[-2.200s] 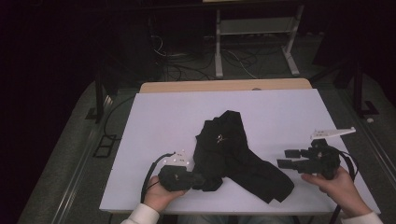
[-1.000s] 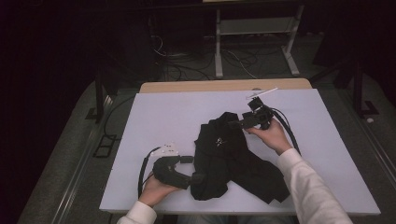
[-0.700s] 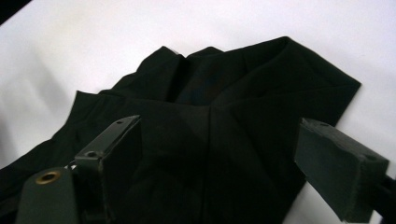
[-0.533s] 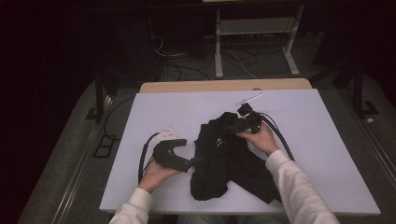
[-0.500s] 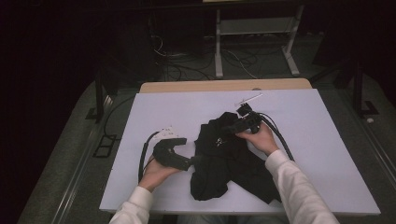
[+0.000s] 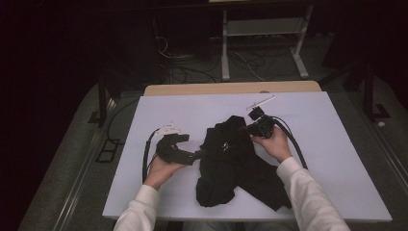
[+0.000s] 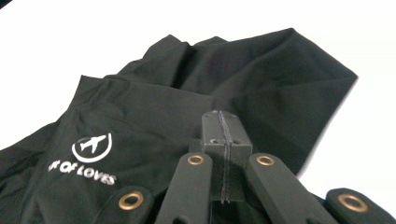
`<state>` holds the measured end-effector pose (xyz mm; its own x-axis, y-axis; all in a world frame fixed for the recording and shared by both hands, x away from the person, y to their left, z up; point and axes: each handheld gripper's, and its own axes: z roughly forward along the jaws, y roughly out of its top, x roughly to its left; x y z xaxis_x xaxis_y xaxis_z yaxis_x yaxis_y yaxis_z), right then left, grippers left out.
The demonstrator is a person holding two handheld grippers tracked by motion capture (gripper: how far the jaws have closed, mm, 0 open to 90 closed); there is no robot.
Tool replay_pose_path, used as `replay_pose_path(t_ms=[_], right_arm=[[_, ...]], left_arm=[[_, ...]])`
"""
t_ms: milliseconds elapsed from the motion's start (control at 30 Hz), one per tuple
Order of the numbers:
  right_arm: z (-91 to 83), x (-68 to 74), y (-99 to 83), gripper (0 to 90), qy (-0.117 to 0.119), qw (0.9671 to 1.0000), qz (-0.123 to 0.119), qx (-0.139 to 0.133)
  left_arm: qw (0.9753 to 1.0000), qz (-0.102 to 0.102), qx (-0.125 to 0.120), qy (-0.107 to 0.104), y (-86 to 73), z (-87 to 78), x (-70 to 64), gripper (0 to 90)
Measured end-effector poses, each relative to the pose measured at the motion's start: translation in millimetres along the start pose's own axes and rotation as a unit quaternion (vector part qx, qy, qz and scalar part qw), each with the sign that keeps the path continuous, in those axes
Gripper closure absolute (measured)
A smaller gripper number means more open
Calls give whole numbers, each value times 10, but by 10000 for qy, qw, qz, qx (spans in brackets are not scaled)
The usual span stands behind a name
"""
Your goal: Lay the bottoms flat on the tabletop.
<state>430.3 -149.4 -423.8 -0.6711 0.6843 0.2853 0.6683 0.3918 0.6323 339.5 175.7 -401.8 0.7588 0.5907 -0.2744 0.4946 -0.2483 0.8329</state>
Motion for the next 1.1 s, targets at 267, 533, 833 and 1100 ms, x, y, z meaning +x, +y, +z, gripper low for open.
replay_pose_path(t_ms=[267, 533, 833, 1100], right_arm=[[-108, -96, -15, 747, -20, 9996, 202, -182], [65, -64, 1, 408, -113, 9993, 281, -238], [255, -5, 26, 259, -289, 9994, 165, 56], [244, 29, 13, 846, -135, 9997, 100, 150]], left_arm=[[9998, -173, -68, 39, 4, 62, 94, 0], [9993, -281, -248, 70, 17, 151, 163, 0], [9985, -358, -397, 144, 117, 265, 222, 0], [9983, -394, -392, 172, 189, 372, 251, 0]])
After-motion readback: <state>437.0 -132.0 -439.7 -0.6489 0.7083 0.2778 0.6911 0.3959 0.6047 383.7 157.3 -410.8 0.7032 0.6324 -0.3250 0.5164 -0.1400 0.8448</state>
